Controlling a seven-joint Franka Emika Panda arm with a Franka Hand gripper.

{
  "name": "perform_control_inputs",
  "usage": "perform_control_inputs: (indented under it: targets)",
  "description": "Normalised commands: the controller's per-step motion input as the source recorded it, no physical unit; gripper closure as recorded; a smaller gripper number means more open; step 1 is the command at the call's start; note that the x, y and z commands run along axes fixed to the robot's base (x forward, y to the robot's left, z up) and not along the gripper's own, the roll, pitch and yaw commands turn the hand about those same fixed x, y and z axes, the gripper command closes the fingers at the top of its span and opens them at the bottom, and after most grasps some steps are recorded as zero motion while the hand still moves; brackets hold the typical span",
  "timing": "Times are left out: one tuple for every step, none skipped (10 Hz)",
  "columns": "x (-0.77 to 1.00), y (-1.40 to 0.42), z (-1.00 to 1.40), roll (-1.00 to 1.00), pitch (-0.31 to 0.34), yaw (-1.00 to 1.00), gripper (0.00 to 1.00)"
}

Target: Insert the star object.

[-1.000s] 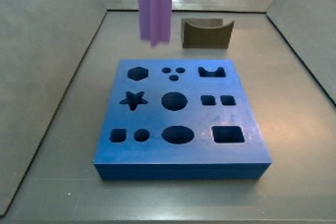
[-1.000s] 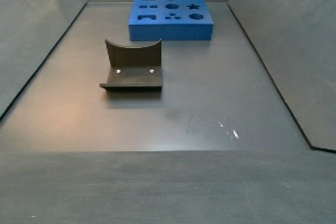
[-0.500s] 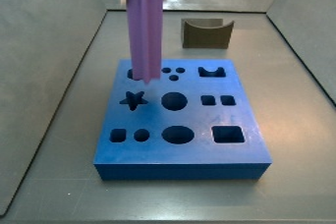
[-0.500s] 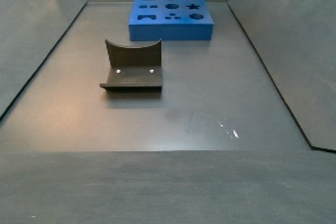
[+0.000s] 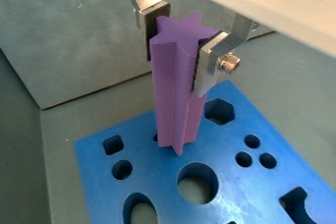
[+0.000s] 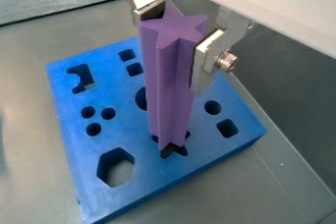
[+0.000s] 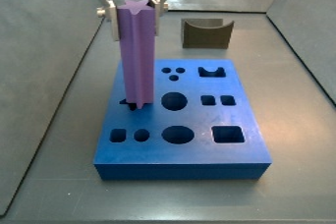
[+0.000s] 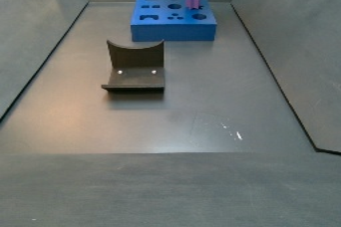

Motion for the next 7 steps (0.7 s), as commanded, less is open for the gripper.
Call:
perform_control_inputs:
  targets:
    - [-0.31, -0.09, -0.24, 0.18, 0.0, 0.11, 1.0]
    - [-0.3, -0.05, -0.25, 0.17, 0.0, 0.11, 1.0]
    - [-0.07, 0.0, -0.3, 0.16, 0.0, 0.03, 1.0]
    - [0.01, 0.0, -0.32, 0.16, 0.043, 0.0, 1.0]
    - [0.06, 0.0, -0.44, 0.15, 0.051, -0.04, 1.0]
    - [0.06, 0.1, -0.54, 0.1, 0.064, -0.2, 1.0]
    - [0.0, 0.16, -0.59, 0.07, 0.06, -0.26, 1.0]
